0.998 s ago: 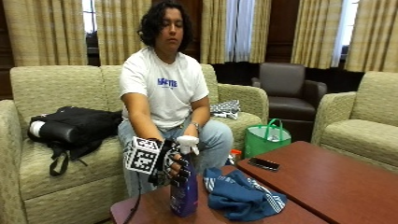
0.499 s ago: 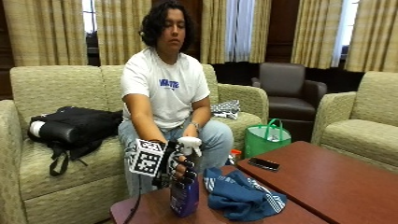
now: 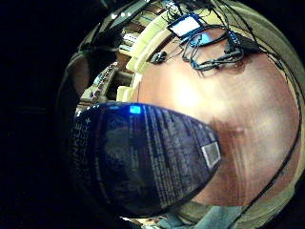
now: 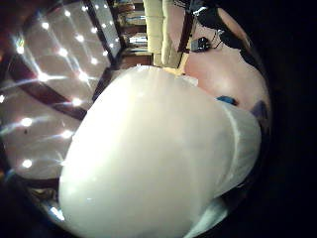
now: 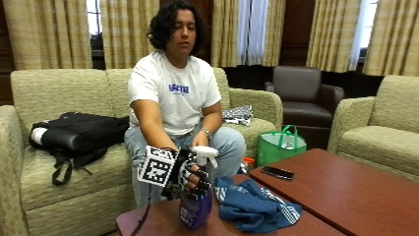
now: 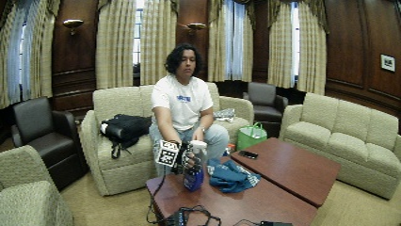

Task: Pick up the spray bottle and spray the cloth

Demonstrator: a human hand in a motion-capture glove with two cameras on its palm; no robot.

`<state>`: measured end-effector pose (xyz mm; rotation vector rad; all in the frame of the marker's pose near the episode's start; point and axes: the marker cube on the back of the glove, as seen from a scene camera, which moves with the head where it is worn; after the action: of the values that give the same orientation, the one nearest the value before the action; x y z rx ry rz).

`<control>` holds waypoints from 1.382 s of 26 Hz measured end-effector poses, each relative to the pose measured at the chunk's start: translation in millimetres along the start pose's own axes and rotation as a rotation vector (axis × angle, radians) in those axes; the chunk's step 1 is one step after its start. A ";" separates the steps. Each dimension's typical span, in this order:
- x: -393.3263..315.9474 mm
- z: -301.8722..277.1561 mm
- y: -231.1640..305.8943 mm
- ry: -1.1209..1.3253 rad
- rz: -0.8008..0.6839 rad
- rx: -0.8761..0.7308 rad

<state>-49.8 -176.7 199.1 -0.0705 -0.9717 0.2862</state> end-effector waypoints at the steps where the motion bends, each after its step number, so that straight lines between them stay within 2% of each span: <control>1: -0.1 0.3 -1.5 0.002 0.003 0.002; 36: -3.9 22.0 -40.2 0.010 -0.027 -0.012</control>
<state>-61.6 -217.8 215.9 -0.0695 -0.9637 0.2545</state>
